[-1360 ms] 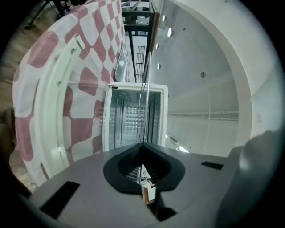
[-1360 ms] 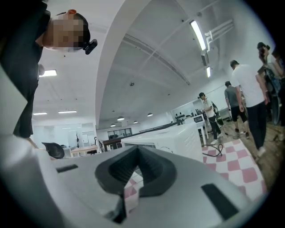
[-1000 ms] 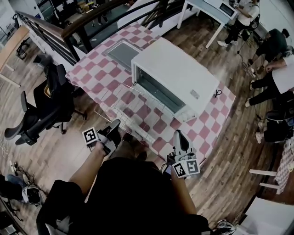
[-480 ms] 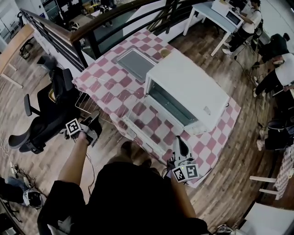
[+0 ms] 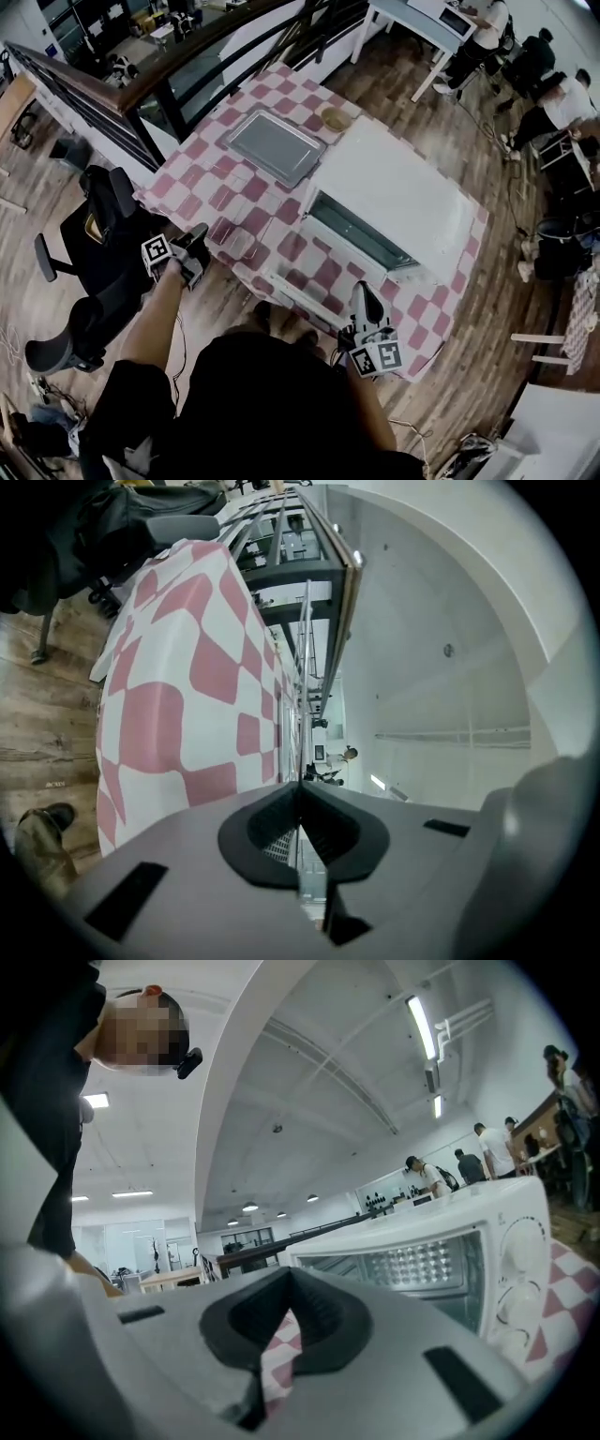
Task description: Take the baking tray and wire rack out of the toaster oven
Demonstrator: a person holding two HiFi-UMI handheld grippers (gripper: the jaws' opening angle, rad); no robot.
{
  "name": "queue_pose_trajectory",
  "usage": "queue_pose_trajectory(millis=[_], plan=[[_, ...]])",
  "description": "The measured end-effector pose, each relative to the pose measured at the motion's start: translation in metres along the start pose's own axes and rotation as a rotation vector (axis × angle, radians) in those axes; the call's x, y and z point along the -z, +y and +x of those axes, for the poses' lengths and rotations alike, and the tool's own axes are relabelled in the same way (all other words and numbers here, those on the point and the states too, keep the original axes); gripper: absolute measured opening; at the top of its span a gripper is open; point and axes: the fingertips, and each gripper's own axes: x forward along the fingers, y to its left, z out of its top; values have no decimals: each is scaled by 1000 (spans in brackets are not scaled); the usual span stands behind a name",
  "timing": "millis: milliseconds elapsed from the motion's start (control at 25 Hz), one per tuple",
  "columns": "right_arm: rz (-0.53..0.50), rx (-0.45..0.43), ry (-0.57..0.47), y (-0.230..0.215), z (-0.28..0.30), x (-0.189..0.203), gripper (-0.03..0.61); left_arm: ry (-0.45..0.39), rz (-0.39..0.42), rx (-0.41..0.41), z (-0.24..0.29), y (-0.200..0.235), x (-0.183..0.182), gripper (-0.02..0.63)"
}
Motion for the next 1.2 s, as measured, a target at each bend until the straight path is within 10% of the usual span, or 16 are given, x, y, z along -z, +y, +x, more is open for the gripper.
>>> queue_pose_trajectory(millis=[760, 1200], plan=[[1, 122, 12, -2, 30, 7, 3, 109, 70, -203, 55, 40, -24, 5], [17, 125, -8, 5, 30, 12, 3, 172, 133, -424, 44, 63, -19, 157]])
